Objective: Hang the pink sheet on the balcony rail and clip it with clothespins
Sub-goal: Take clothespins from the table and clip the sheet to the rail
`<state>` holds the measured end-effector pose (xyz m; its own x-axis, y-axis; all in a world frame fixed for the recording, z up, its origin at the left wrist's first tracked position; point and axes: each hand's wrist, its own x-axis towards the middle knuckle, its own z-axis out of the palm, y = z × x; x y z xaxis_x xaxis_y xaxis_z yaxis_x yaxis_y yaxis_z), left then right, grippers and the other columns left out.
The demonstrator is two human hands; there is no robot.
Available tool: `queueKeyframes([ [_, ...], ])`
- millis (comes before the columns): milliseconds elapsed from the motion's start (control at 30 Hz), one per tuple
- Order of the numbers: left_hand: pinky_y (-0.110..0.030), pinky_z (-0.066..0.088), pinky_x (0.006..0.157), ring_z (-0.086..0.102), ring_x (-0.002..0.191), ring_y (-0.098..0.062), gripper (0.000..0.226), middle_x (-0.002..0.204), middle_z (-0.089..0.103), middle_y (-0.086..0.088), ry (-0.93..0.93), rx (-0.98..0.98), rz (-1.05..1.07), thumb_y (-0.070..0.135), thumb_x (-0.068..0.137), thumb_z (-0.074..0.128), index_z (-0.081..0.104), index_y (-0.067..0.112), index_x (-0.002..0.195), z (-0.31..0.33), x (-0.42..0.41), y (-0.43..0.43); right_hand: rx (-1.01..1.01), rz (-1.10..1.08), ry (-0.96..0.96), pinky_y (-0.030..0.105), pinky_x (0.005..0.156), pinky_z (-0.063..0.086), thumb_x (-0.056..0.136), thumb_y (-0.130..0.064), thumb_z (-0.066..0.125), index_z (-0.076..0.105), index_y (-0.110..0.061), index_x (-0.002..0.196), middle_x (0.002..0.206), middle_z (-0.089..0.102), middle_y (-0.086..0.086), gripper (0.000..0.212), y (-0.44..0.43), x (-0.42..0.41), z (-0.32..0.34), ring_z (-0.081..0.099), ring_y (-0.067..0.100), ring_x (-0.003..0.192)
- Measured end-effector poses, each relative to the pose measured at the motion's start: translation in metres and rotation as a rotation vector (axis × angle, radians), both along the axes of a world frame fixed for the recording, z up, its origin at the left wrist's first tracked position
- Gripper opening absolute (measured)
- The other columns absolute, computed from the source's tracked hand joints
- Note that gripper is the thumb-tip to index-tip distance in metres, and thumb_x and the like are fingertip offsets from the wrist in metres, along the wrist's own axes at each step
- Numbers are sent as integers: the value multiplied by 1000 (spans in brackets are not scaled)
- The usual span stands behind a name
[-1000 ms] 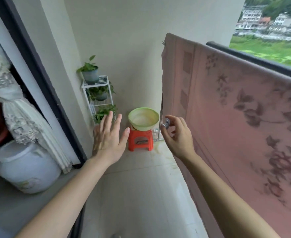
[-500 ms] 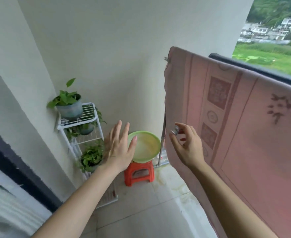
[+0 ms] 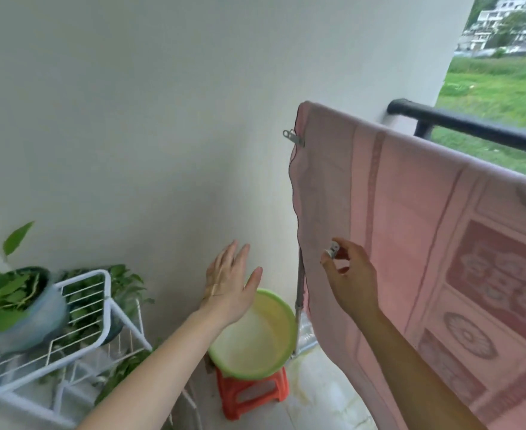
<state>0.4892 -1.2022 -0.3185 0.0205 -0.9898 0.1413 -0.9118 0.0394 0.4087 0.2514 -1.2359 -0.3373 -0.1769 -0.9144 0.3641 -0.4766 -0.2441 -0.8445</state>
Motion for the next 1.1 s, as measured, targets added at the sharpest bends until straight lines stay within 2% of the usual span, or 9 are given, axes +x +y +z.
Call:
queueKeyframes([
  [167, -37, 25, 116, 32, 141, -23, 65, 151, 40, -4, 105, 78, -32, 52, 93, 39, 35, 16, 148, -17, 13, -90, 66, -10, 10, 23, 74, 53, 90, -31, 67, 59, -30, 118, 112, 62, -7, 29, -76, 17, -8, 62, 6, 98],
  [267, -34, 26, 116, 31, 141, -19, 59, 151, 39, 0, 157, 160, -113, 42, 97, 49, 33, 18, 149, -34, 11, -139, 84, -16, 28, 29, 74, 55, 88, -34, 68, 58, -34, 114, 108, 64, -8, 28, -109, 18, -17, 63, 4, 97],
  [333, -32, 27, 116, 32, 141, -17, 59, 151, 39, 2, 176, 193, -165, 40, 97, 51, 32, 19, 149, -47, 4, -172, 94, -68, 33, 27, 74, 55, 87, -33, 69, 62, -28, 115, 105, 66, -9, 29, -125, 16, -23, 65, 3, 95],
  [567, -31, 38, 105, 49, 127, -19, 57, 139, 52, -2, 306, 393, -357, 41, 92, 61, 44, 16, 140, -85, -29, -260, 206, -205, 73, 15, 72, 50, 86, -28, 71, 60, -34, 115, 105, 65, -17, 31, -142, 18, -31, 63, -4, 94],
  [733, -28, 43, 94, 56, 118, -18, 51, 129, 58, 1, 390, 458, -410, 42, 86, 69, 52, 18, 129, -116, -44, -287, 265, -294, 89, 17, 73, 52, 87, -31, 71, 62, -32, 117, 105, 67, -16, 32, -147, 27, -45, 63, -4, 94],
  [833, -30, 47, 87, 62, 103, -15, 41, 103, 67, 8, 488, 495, -394, 36, 84, 72, 56, 24, 119, -127, -49, -294, 291, -318, 109, 18, 72, 52, 86, -33, 72, 62, -32, 116, 104, 67, -15, 32, -152, 29, -54, 64, -3, 93],
  [900, -29, 48, 83, 63, 93, -13, 32, 86, 64, 12, 515, 509, -373, 33, 85, 72, 58, 25, 113, -135, -49, -299, 312, -314, 120, 18, 72, 52, 85, -33, 73, 63, -30, 116, 104, 67, -16, 32, -158, 29, -58, 64, -3, 92],
  [1000, -28, 48, 81, 63, 89, -13, 10, 84, 65, 11, 562, 511, -336, 32, 85, 70, 62, 27, 90, -146, -48, -302, 322, -304, 120, 21, 73, 53, 85, -31, 73, 64, -29, 115, 104, 67, -16, 32, -169, 31, -63, 64, -2, 92],
  [1100, -32, 46, 73, 58, 77, -17, 16, 78, 62, 7, 692, 535, -262, 26, 89, 65, 55, 24, 77, -156, -46, -300, 322, -297, 119, 19, 72, 52, 85, -28, 74, 65, -27, 114, 103, 67, -14, 31, -177, 33, -65, 64, -2, 91],
])
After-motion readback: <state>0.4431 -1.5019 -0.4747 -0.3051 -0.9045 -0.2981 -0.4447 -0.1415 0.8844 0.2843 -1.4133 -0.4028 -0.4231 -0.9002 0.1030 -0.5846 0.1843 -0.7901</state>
